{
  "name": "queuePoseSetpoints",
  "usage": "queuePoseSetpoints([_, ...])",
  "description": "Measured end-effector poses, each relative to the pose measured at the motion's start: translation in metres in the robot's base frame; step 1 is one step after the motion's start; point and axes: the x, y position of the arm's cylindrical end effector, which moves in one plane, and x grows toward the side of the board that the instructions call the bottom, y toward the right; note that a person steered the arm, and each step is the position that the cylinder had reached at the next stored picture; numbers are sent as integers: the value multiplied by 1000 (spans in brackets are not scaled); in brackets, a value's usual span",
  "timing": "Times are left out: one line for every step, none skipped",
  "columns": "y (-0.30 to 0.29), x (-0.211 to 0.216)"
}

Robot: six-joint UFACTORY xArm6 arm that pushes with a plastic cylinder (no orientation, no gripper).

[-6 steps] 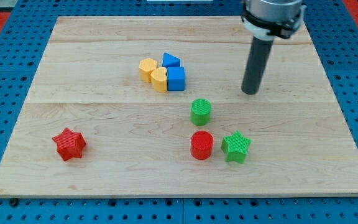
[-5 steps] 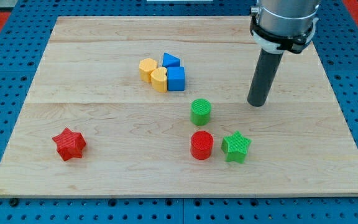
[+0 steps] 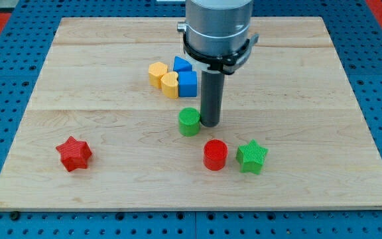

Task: Slide the green circle to the top side of the red star

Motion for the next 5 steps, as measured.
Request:
queuePoseSetpoints([-45, 8])
queuePoseSetpoints([-87, 27])
queuePoseSetpoints([-154, 21])
queuePoseSetpoints([-154, -10])
queuePoseSetpoints([-212, -23])
